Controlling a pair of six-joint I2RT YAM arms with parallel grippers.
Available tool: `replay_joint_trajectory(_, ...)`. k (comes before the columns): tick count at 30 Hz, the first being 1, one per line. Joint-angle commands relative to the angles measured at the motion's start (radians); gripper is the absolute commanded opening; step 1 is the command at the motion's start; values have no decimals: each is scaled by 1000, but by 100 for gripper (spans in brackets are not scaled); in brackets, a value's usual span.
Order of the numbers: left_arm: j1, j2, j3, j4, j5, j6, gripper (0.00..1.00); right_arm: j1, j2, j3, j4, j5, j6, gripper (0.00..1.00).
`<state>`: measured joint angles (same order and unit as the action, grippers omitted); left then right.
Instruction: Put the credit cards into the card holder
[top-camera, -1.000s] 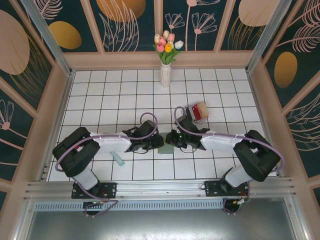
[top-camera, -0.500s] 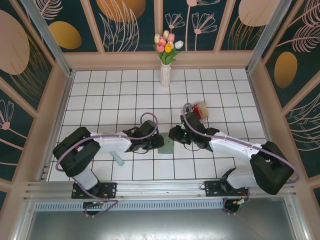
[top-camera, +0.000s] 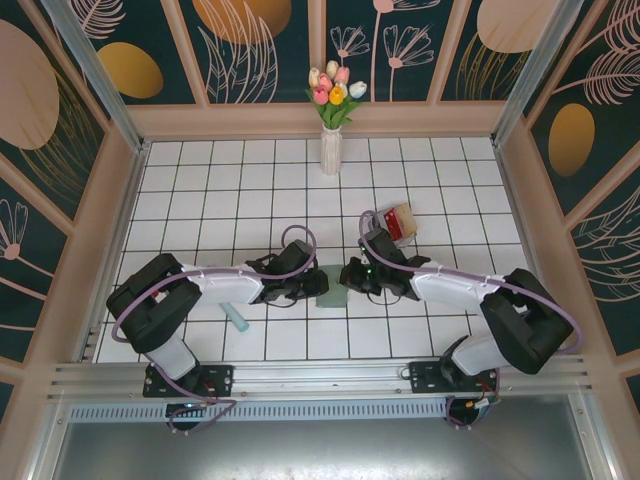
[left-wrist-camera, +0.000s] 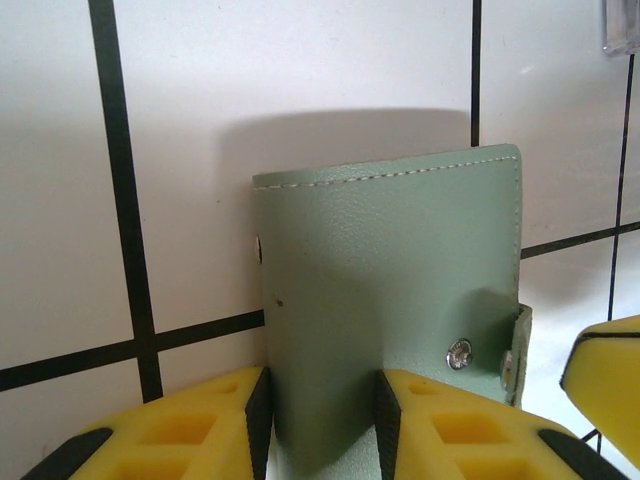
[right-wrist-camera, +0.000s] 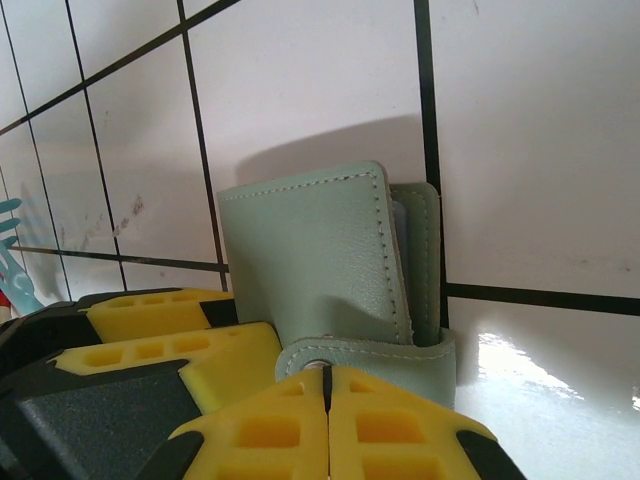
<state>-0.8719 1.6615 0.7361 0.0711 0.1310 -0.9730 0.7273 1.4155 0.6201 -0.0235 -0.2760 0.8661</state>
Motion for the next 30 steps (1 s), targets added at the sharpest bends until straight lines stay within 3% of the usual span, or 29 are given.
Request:
replay_joint_trajectory(1,-11,35,-3,-63,-5,23,36,-2,20,0,33,-24,-1,7)
replay_joint_trajectory(21,-12,47,-4,-51,18,28,36,3,80,-22,91,-42,15,7)
replay_joint_trajectory(30,-11,47,-3,-47,25,31,35,30,123,-10,19,-7,-23,7)
